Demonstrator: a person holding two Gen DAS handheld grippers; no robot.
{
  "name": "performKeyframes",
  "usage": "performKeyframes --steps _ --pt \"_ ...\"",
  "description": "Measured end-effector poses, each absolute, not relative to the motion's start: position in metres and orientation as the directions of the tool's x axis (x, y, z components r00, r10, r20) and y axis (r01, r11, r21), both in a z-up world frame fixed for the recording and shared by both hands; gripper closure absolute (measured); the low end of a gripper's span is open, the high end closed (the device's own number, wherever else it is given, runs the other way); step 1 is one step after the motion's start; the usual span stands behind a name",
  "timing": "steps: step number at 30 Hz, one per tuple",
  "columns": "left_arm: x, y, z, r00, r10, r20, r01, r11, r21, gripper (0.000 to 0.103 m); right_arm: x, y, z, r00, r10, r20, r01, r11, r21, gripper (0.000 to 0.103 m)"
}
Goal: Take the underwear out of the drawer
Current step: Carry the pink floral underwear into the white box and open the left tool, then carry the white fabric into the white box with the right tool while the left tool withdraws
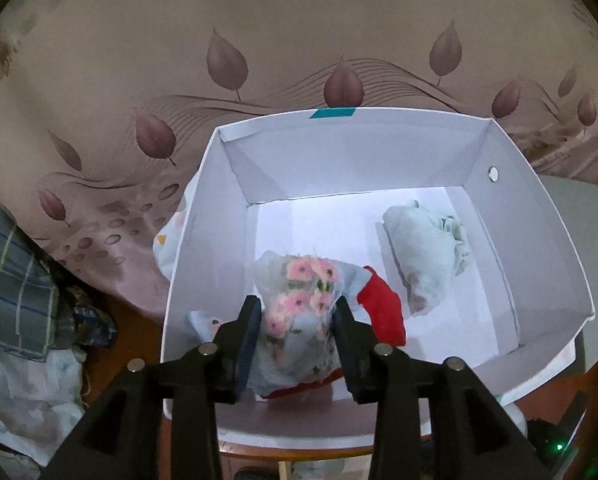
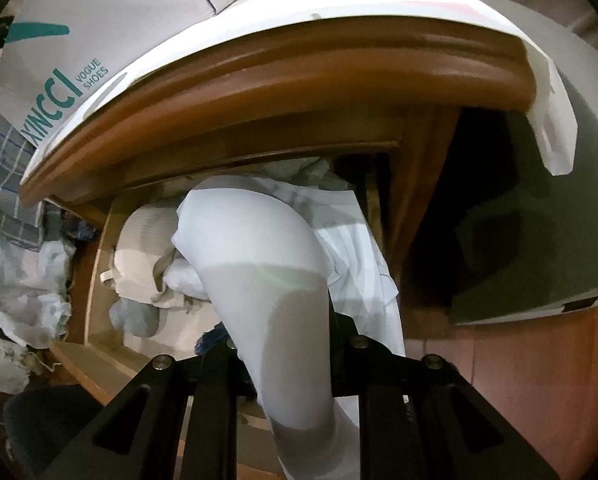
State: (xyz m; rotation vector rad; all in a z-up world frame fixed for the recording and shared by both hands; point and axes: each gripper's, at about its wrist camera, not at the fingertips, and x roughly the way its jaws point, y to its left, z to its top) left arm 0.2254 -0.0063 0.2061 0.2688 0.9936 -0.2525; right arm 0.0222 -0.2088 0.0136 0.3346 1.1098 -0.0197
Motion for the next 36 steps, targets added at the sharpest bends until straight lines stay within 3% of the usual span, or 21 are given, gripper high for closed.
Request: performKeyframes --steps 5,9,11,14,22,26,36 --pt "0.210 -0.007 0.215 0.536 -0.094 -0.839 0.332 0.937 0.107 0.060 0.025 -0.203 0.010 0.434 0.121 -0.893 0.189 0.957 0.222 0.087" --pt "0.196 -0.005 0.227 0.548 -0.143 -0.824 0.357 0.931 0.076 0.044 0.028 -0.199 0.009 0.431 0.110 -0.895 0.190 0.959 0.210 0.087" --pt "0.191 -0.006 0.230 0.541 -0.158 -0.826 0.373 0.925 0.067 0.041 0.028 -0.197 0.009 0.432 0.106 -0.896 0.187 0.961 0.204 0.087" --pt "0.189 -0.004 0.232 0.542 -0.142 -0.829 0.361 0.930 0.077 0.040 0.027 -0.196 0.010 0.435 0.110 -0.894 0.179 0.962 0.205 0.087" --pt "0.193 0.018 0.236 0.489 -0.251 -0.835 0.344 0.936 -0.080 0.038 0.025 -0.196 0.017 0.461 0.133 -0.877 0.165 0.959 0.232 0.087" --pt "0.177 0.033 0.244 0.549 -0.254 -0.797 0.308 0.947 -0.089 0.039 0.019 -0.187 0.027 0.495 0.142 -0.858 0.112 0.968 0.225 0.087" --pt "0.111 0.079 0.209 0.673 -0.044 -0.739 0.151 0.985 0.079 0.038 0.006 -0.178 0.060 0.517 0.141 -0.845 0.062 0.978 0.201 0.087"
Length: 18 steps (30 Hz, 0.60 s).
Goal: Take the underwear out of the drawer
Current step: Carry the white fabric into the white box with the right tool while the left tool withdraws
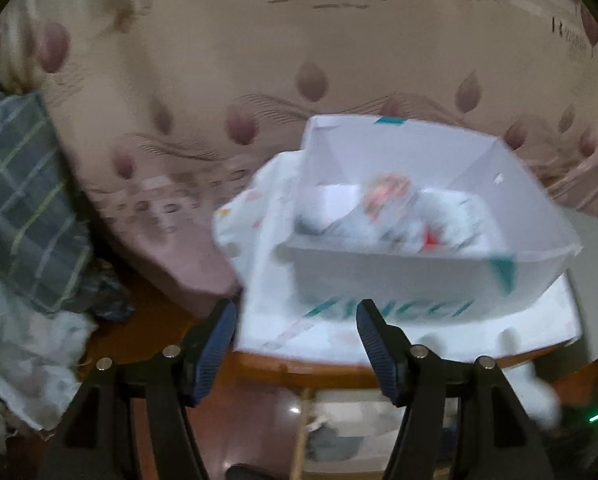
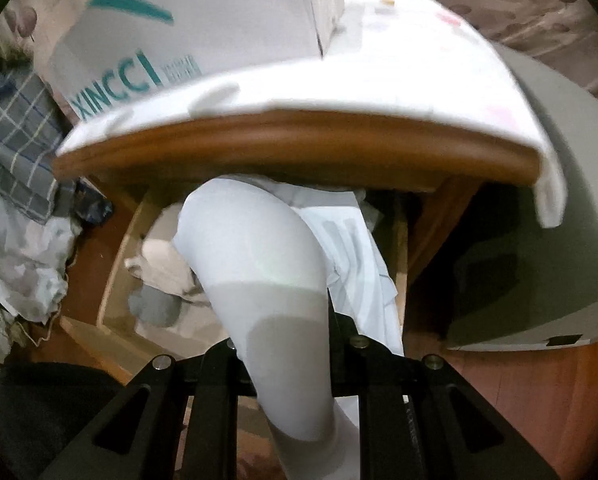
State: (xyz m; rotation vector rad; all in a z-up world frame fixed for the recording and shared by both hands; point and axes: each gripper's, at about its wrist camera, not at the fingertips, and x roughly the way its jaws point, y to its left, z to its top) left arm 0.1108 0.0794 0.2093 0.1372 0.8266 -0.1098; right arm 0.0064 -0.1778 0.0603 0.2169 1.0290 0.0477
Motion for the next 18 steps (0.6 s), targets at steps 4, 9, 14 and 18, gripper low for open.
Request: performKeyframes --steps 4,9,14,18 --pt "0.091 0.103 0.173 0.651 -0.039 -0.758 0.101 0.994 0.035 0.038 -0.008 -0.182 0.110 0.572 0.129 -0.810 0.051 0.980 0.193 0.089" --pt "0.078 0.120 0.118 0.588 -0.014 -0.809 0.024 1.000 0.000 0.038 -0.017 -0.178 0.172 0.636 0.096 -0.766 0.031 0.988 0.149 0.092" --pt "0.074 0.126 0.079 0.535 -0.023 -0.844 -0.035 0.998 -0.049 0.038 -0.011 -0.169 0.225 0.691 0.089 -0.717 0.006 0.992 0.129 0.093" --pt "0.071 0.131 0.061 0.534 -0.032 -0.845 -0.062 0.995 -0.077 0.039 0.005 -0.157 0.271 0.738 0.082 -0.669 -0.021 0.995 0.098 0.093"
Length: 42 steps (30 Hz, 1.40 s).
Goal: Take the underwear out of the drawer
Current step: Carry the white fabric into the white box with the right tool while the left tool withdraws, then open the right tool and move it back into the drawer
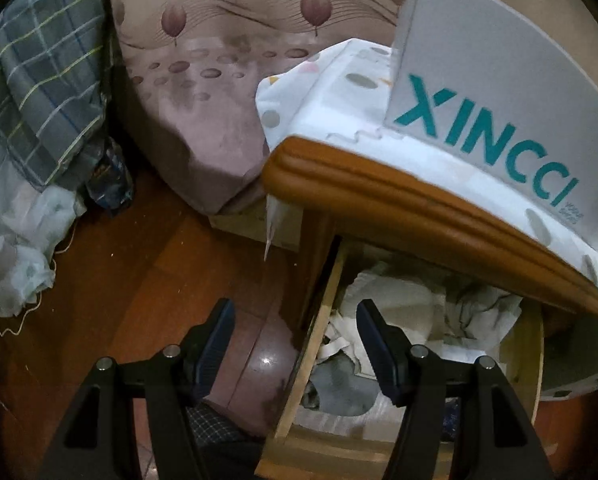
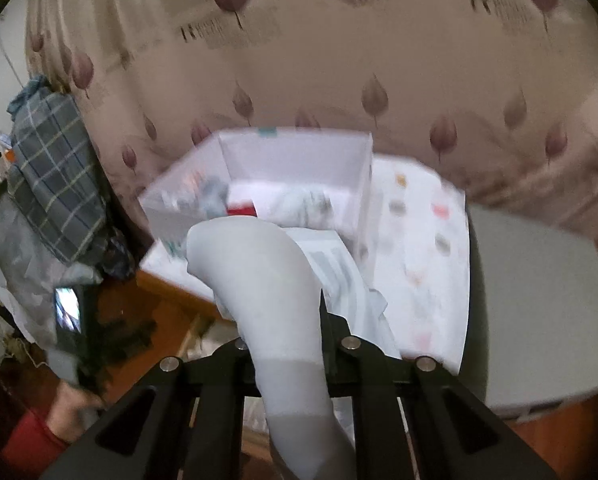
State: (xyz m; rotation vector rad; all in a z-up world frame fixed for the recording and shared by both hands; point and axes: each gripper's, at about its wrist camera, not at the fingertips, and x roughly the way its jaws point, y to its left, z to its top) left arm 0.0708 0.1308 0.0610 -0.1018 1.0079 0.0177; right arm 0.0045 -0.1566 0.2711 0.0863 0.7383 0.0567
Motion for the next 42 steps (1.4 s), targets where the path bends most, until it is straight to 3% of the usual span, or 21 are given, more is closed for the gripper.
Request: performKeyframes --steps 4,9,21,24,26,29,42 --pt "0.070 0.138 0.051 0.526 -0.034 -0.850 -0.074 0.994 -0.085 0.038 0.043 -0.145 0.308 0.780 0.066 -0.623 -0.032 0.997 0.065 0.093" --pt "0.074 0.151 0.040 0.490 -0.079 -0.868 -0.101 0.984 -0.146 0.038 0.108 -0.129 0.315 0.774 0.034 -0.633 -0.028 0.999 0.020 0.093" --pt "0.080 0.163 0.040 0.483 -0.123 -0.867 -0.119 0.972 -0.205 0.038 0.227 -0.114 0.220 0.600 -0.062 -0.798 0.005 0.997 -0.074 0.091" --pt "0.081 0.160 0.037 0.471 -0.121 -0.874 -0.114 0.974 -0.197 0.038 0.229 -0.117 0.207 0.583 -0.043 -0.811 0.005 0.999 -0.050 0.080" --pt "0.082 0.159 0.036 0.465 -0.121 -0.877 -0.118 0.973 -0.197 0.038 0.226 -0.119 0.205 0.587 -0.035 -0.809 0.008 0.999 -0.038 0.063" --pt "0.082 0.160 0.035 0.466 -0.105 -0.879 -0.125 0.975 -0.182 0.038 0.217 -0.121 0.210 0.610 -0.042 -0.791 0.007 0.999 -0.047 0.055" --pt "0.081 0.172 0.036 0.474 -0.051 -0.879 -0.187 0.970 -0.157 0.038 0.098 -0.111 0.253 0.712 0.099 -0.695 -0.180 0.983 -0.045 0.050"
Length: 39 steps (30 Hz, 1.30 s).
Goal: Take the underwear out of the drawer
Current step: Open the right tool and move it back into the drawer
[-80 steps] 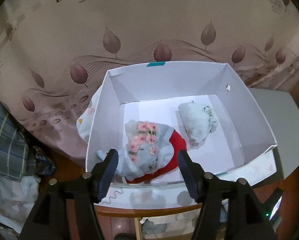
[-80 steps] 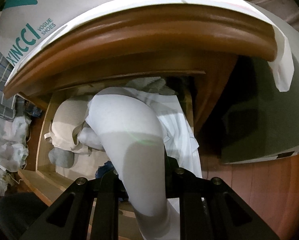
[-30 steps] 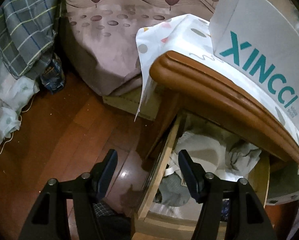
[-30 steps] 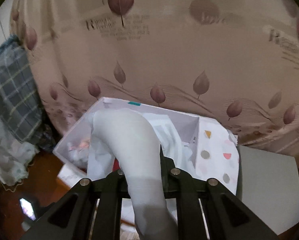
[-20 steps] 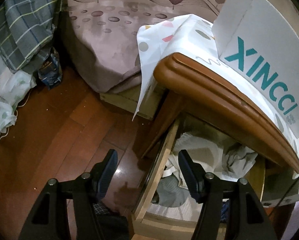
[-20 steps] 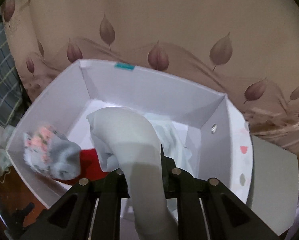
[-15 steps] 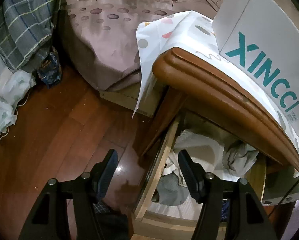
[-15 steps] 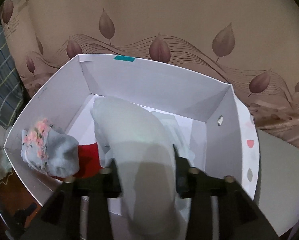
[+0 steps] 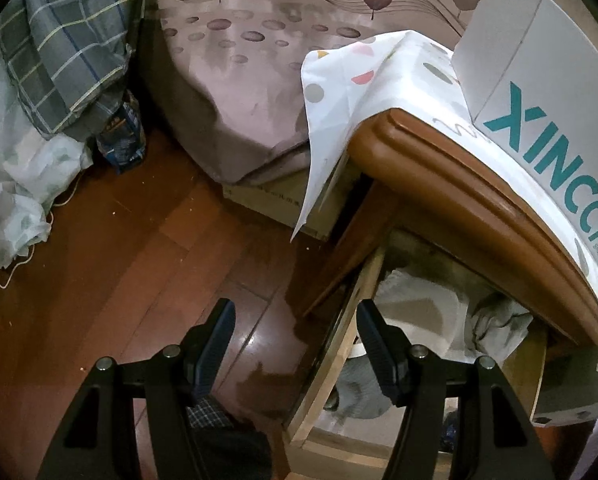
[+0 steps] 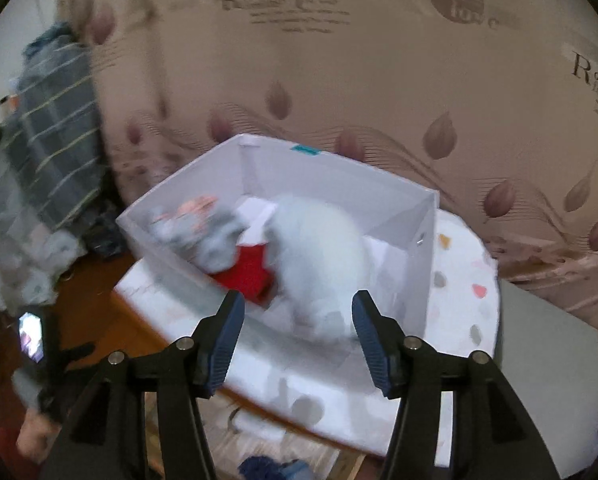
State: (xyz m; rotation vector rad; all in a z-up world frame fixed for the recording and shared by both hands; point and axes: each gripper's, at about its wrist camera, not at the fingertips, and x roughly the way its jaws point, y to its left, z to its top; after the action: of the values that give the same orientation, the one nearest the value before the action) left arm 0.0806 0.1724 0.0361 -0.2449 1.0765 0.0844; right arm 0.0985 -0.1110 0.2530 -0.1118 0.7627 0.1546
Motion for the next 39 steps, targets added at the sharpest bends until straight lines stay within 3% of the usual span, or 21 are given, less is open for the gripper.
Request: performKeyframes --steps 4,10,18,27,39 --pt "0.080 0.181 0.039 0.485 -0.039 -0.874 -0.224 0.960 -0.167 0.038 0.059 -0.093 0.236 0.694 0.187 -0.695 -0.303 0.952 -0.047 0.036" --pt "0.077 0.204 0.040 0.492 -0.009 -0.871 -0.318 0.929 -0.189 0.038 0.025 -0.052 0.176 0.578 0.294 -0.761 -0.470 0.883 -0.016 0.035" --pt "0.077 0.225 0.033 0.455 -0.016 -0.890 -0.406 0.886 -0.223 0.038 0.052 -0.005 0.075 0.411 0.268 -0.871 -0.588 0.808 -0.029 0.029" --pt "0.076 0.221 0.034 0.454 -0.022 -0.891 -0.393 0.892 -0.223 0.038 0.084 0.021 0.011 0.366 0.234 -0.901 -0.651 0.756 -0.068 0.027" --pt "0.077 0.227 0.033 0.449 -0.023 -0.893 -0.406 0.885 -0.227 0.039 0.109 0.035 -0.040 0.448 0.141 -0.883 -0.678 0.697 -0.232 0.027"
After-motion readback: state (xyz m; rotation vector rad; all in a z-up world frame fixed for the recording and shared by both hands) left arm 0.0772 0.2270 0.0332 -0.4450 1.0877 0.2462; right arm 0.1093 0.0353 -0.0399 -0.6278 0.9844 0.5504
